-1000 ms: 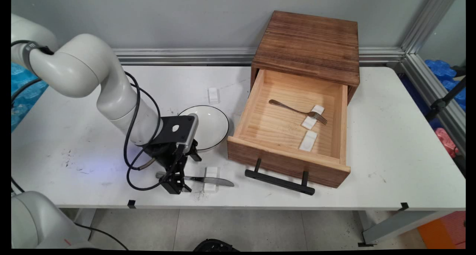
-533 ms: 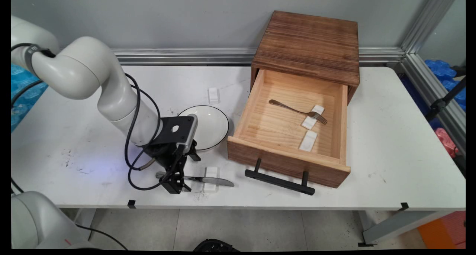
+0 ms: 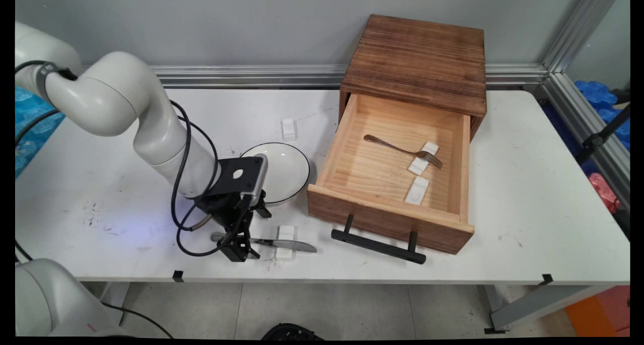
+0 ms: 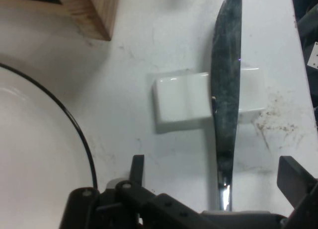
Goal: Pick up the knife from the right of the white plate, then place the picked object into the drawer
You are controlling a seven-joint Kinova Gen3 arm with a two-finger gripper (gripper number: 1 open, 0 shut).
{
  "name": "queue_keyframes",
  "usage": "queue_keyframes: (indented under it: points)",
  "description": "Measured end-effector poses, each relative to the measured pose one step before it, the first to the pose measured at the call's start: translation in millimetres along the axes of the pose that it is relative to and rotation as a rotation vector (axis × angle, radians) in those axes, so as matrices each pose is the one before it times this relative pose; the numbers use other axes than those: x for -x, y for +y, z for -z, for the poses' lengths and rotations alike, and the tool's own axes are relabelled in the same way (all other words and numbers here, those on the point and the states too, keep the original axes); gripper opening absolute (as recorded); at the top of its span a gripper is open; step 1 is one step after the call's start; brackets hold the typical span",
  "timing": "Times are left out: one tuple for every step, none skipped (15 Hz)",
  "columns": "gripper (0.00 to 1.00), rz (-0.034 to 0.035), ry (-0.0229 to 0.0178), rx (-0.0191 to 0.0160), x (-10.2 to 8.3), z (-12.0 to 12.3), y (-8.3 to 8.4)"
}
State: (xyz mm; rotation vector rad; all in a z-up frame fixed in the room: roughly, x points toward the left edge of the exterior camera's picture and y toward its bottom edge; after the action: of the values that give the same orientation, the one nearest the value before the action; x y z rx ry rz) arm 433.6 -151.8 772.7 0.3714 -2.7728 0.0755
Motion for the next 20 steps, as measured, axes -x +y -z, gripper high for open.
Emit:
queue_keyframes:
  points:
    - [1.0,0.00208,-0.00041,0.00008,0.27,-0.2,0.06]
    - [1.0,0.0032,-0.00028,0.00015,0.43,-0.22,0.11]
    - [1.0,0.00198,-0.00038,0.00022,0.4,-0.21,0.08]
    - [1.0,0.00113,-0.00029,-0.00005,0.27,-0.09,0.01]
    - [1.0,0.00074,-0.00023,0.00011,0.23,-0.08,0.04]
    - [1.0,0.00014,-0.00003,-0.00003,0.19,-0.01,0.07]
    - [1.0,0.00026,-0.00025,0.00005,0.2,-0.03,0.03]
    - [1.0,-0.0001,-0.00048,-0.00003,0.31,0.03,0.04]
    - [1.0,-0.00041,-0.00032,0.00015,0.16,-0.01,0.03]
    - [1.0,-0.00072,-0.00034,0.0002,0.39,0.06,0.06]
    - [0.0,-0.00115,-0.00037,0.00002,0.33,0.13,0.09]
    - [0.0,-0.00172,-0.00051,0.00022,0.33,0.16,0.14]
    - [0.0,-0.00123,-0.00056,0.00107,0.33,0.14,0.33]
    - [0.0,-0.00144,-0.00042,0.00146,0.41,0.21,0.51]
    - [0.0,-0.00117,-0.00048,0.00119,0.24,0.13,0.42]
    - [0.0,-0.00118,-0.00047,0.00139,0.27,0.18,0.5]
    - [0.0,-0.00166,-0.00012,0.00118,0.21,0.33,0.54]
    - [0.0,-0.00124,-0.00028,0.00156,0.3,0.42,0.72]
    - [0.0,-0.00148,-0.00003,0.00144,0.23,0.45,0.67]
    - [0.0,-0.00091,0.0001,0.0011,0.14,0.29,0.44]
